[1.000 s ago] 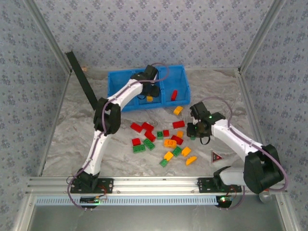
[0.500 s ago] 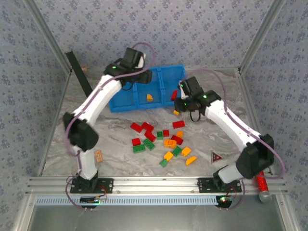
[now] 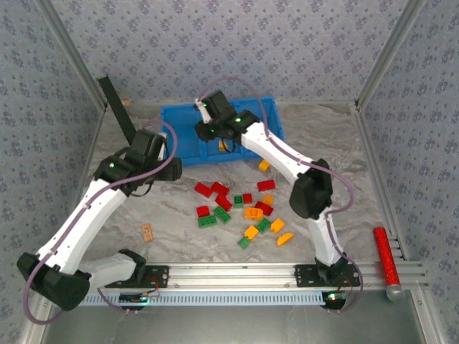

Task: Sort the legos into containers by color
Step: Place the lego in the container, then pick up the lego from the center of the table.

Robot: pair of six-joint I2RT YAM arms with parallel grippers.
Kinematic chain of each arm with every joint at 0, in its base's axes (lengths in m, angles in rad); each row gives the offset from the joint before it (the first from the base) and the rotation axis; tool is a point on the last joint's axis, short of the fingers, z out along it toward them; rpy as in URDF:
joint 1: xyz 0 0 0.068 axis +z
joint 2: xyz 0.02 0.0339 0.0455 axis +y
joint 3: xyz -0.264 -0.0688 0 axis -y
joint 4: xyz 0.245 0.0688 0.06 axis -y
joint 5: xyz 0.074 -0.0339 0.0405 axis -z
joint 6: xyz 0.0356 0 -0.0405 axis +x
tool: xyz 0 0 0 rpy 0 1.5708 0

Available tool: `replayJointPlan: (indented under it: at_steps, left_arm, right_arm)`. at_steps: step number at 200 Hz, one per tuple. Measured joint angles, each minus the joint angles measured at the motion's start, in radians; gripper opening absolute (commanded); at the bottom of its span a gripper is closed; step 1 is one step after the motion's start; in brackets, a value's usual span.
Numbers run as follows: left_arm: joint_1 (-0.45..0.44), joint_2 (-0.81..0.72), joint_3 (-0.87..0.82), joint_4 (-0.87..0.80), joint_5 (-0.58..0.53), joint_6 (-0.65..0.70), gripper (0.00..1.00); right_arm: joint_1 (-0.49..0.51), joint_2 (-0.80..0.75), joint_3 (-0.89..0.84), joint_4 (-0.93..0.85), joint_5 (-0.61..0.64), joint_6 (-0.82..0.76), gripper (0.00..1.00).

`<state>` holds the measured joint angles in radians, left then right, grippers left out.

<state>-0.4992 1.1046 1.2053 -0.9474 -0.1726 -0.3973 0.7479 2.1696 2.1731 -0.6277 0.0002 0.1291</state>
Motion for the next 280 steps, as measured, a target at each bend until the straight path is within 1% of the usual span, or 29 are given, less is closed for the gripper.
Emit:
replayJointPlan:
  at_steps: [32, 51, 68, 86, 110, 159, 212, 280]
  left_arm:
    - [0.0, -0.118, -0.089, -0.044, 0.047, -0.083, 0.72]
    - [-0.009, -0.175, -0.154, -0.055, 0.092, -0.13, 0.72]
    - [-0.027, -0.183, -0.201, -0.068, 0.126, -0.165, 0.72]
    - [-0.069, -0.169, -0.244, -0.07, 0.146, -0.201, 0.73]
    - [-0.129, -0.15, -0.29, -0.057, 0.165, -0.25, 0.74]
    - [-0.211, -0.067, -0.354, 0.049, 0.183, -0.348, 0.75]
    - [-0.262, 0.037, -0.377, 0.171, 0.183, -0.409, 0.76]
    - [-0.301, 0.152, -0.395, 0.257, 0.164, -0.449, 0.76]
  right_arm:
    - [0.029, 0.183, 0.208, -0.008, -0.019, -0.041, 0.28]
    - [0.03, 0.256, 0.248, -0.002, -0.023, -0.06, 0.28]
    - [0.03, 0.309, 0.265, 0.004, -0.022, -0.077, 0.29]
    - [0.031, 0.365, 0.299, 0.021, -0.011, -0.098, 0.29]
    - [0.037, 0.399, 0.339, 0.029, 0.0, -0.122, 0.31]
    - [0.053, 0.441, 0.364, 0.067, 0.028, -0.185, 0.34]
    - [0.079, 0.456, 0.365, 0.071, 0.072, -0.27, 0.41]
    - [0.097, 0.471, 0.362, 0.045, 0.115, -0.337, 0.43]
